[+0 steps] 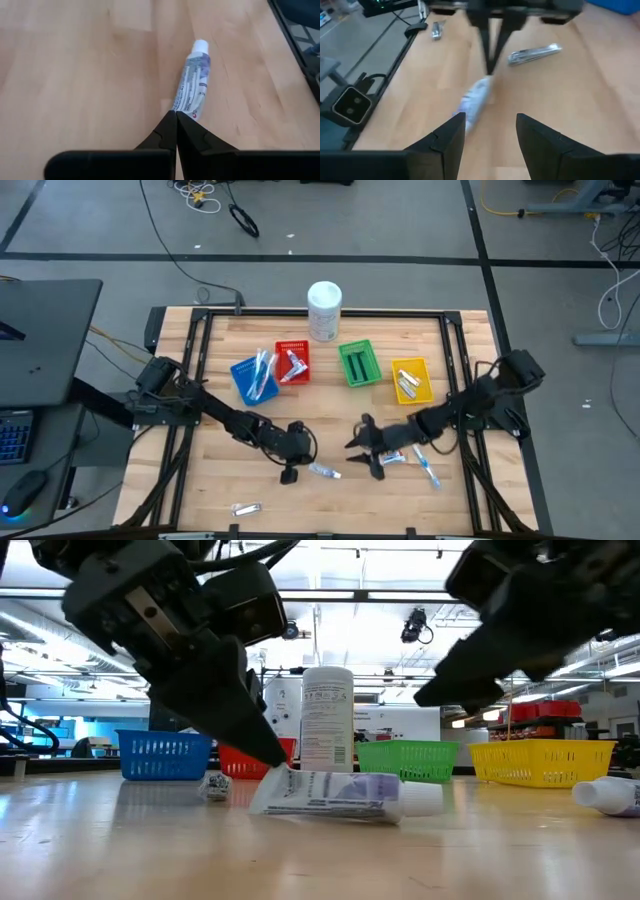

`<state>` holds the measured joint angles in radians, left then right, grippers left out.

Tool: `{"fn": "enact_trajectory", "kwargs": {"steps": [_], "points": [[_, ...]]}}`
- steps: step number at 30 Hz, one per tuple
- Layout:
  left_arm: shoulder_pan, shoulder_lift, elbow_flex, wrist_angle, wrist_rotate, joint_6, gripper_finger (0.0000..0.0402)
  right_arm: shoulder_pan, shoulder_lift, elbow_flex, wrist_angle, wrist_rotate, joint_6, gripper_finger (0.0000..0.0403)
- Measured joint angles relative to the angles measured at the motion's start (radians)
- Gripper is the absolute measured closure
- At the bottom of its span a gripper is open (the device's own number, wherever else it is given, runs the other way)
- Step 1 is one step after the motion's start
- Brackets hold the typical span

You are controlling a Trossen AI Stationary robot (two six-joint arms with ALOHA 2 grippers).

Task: Pick & Place Travel size toiletries
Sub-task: Put the white toothpaste into the red bin

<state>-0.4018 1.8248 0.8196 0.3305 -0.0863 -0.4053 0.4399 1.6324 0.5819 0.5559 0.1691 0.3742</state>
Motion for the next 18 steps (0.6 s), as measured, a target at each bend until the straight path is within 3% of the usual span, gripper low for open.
{"fn": "enact_trajectory", "kwargs": {"steps": [4,7,15,18], "points": [[0.0,0.0,0.0,0.0,-0.002,-0.001,0.0396,0.065,0.099,0.012,0.111,0.064,0.043,0.0218],[0.0,0.0,0.0,0.001,-0.01,-0.006,0.0396,0.088,0.181,0.065,0.1,0.089,0.072,0.0218],[0.0,0.0,0.0,0.004,-0.035,-0.056,0.0396,0.091,0.204,0.217,-0.248,0.091,0.088,0.0218],[0.0,0.0,0.0,0.004,-0.035,-0.061,0.0395,0.087,0.202,0.231,-0.266,0.081,0.15,0.0218]]}}
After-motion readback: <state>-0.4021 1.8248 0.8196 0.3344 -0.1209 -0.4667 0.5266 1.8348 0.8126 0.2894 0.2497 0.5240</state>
